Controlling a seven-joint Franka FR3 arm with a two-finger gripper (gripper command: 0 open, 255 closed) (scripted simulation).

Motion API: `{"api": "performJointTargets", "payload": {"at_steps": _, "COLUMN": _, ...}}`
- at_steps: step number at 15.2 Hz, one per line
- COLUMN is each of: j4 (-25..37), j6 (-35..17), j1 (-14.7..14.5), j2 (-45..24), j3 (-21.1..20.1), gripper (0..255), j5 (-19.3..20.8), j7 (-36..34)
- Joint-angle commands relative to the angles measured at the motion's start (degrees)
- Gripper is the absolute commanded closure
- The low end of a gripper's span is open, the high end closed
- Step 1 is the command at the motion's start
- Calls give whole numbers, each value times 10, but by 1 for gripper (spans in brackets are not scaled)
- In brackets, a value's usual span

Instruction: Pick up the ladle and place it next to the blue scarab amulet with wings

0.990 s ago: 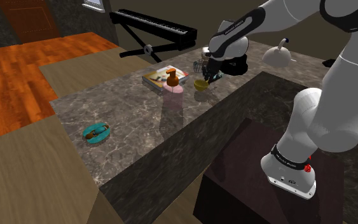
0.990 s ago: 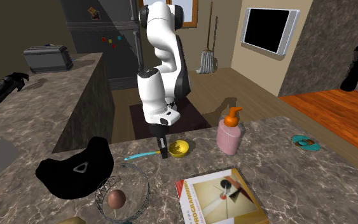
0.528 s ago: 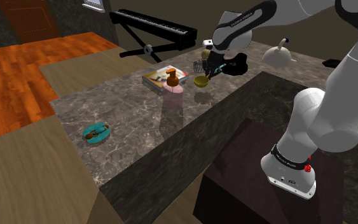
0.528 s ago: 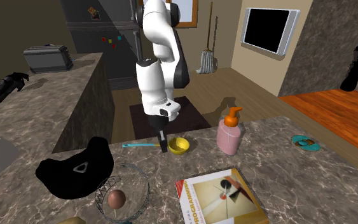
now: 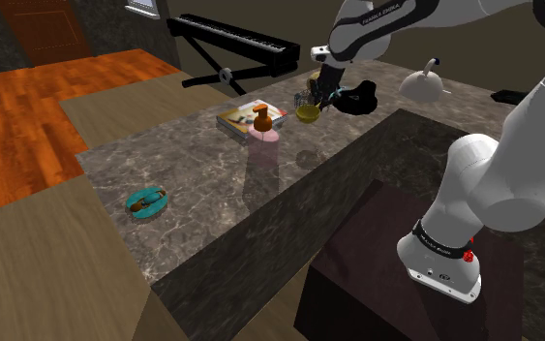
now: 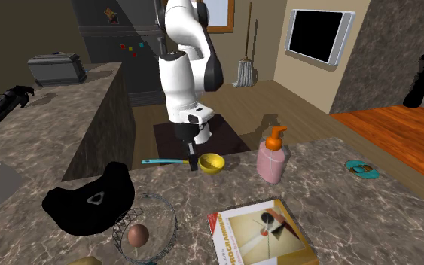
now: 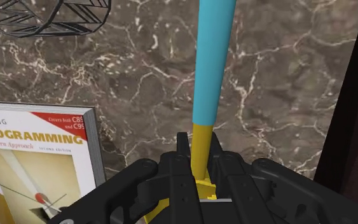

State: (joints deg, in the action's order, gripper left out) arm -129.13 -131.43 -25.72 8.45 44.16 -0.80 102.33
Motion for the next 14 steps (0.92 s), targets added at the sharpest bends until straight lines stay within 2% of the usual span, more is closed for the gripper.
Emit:
{"api": "performJointTargets", "payload": {"at_steps": 1, "j4": 8, "j6": 14, "j1": 2, "j2": 9, "j3": -3, "gripper": 255, "j5": 8, "j7": -7}}
{"api": "performJointTargets", "payload": {"at_steps": 6, "j4": 30, "j6": 50, "j1": 5, "j2": 26, "j3": -11, "gripper": 255, "j5": 23, "j7": -20}}
{"api": "performJointTargets", "payload": {"at_steps": 14, "j4": -26, "j6": 35, "j1": -20, "j2": 75, "j3": -105, "gripper": 255, "j5": 62, "j7": -163}}
